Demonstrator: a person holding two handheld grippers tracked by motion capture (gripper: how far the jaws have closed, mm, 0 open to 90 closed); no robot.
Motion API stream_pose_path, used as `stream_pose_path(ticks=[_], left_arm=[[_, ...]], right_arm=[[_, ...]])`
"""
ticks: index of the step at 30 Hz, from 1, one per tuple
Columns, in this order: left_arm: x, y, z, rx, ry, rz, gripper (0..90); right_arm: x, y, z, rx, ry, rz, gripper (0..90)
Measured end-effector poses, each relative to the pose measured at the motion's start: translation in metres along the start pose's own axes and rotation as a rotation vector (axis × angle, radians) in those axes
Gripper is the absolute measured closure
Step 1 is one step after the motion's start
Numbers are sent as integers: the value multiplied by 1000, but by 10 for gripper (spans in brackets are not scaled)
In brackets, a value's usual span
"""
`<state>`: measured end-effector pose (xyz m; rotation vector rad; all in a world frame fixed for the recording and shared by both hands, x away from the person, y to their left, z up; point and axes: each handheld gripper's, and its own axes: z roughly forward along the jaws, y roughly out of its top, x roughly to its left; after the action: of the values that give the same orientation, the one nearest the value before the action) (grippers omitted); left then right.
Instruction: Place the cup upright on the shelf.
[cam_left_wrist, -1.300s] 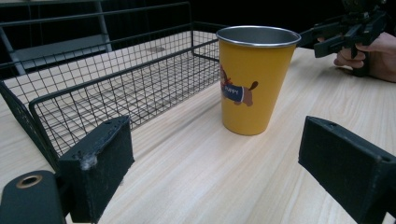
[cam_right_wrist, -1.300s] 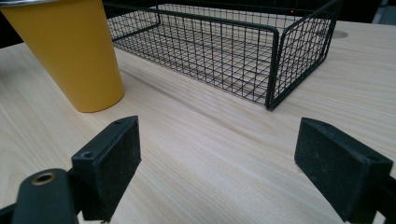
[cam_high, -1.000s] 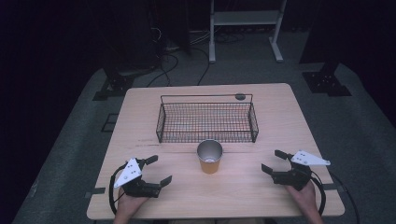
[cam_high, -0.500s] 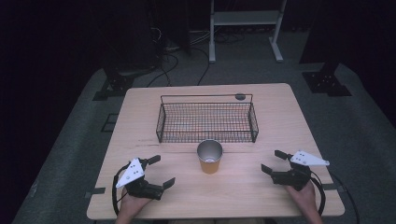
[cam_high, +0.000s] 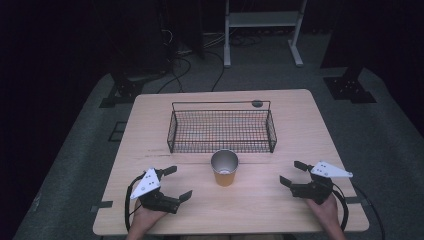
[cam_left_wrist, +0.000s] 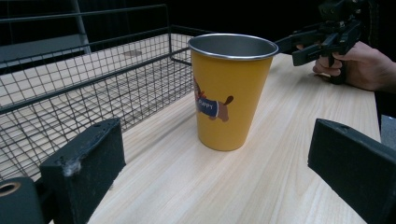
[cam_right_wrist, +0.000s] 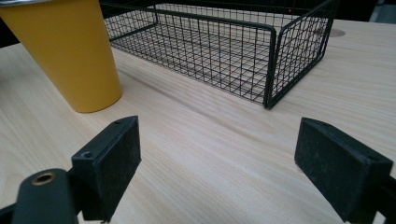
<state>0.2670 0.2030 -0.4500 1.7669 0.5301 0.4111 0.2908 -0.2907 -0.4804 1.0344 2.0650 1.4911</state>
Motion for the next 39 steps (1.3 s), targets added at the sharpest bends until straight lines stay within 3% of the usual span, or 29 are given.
stream_pose_path(ticks=[18, 26, 39], left_arm=[[-3, 8, 25, 44, -57, 6, 28], [-3, 20, 47, 67, -102, 21, 23], [-6, 24, 70, 79, -116, 25, 23]], right_arm=[[0, 0, 0, 1, 1, 4, 135], [0, 0, 0, 1, 2, 4, 135], [0, 0, 0, 1, 4, 2, 135]])
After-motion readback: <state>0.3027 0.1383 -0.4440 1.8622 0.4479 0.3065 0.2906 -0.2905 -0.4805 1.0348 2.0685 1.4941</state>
